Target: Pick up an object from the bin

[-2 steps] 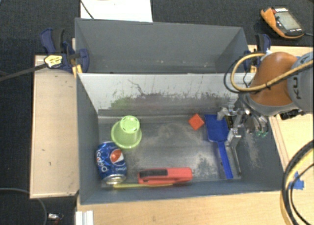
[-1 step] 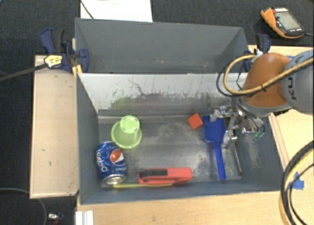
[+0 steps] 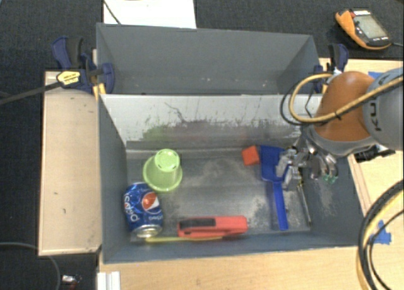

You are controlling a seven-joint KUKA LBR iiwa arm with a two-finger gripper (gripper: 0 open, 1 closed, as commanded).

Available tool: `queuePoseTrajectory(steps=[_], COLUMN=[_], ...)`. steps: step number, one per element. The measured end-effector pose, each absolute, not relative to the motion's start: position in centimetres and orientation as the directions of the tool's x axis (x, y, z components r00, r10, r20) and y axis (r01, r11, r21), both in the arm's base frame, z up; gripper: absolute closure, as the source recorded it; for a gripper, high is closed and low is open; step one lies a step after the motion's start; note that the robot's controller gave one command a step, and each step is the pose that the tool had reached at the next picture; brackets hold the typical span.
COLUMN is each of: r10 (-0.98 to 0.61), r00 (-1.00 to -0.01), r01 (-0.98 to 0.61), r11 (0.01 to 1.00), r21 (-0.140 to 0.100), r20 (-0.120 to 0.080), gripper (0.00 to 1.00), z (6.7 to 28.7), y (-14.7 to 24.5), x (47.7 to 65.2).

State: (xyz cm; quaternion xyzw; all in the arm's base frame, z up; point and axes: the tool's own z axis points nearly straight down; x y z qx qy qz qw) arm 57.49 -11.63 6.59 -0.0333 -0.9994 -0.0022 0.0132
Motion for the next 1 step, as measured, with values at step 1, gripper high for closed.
queuePoseTrajectory(steps=[1], r10=[0.079], r00=[-0.996], r01=[0.079], r11=[0.997], r21=[0.003], r20=[0.026], gripper=[1.0], z=[6.58], y=[-11.8], x=[57.49])
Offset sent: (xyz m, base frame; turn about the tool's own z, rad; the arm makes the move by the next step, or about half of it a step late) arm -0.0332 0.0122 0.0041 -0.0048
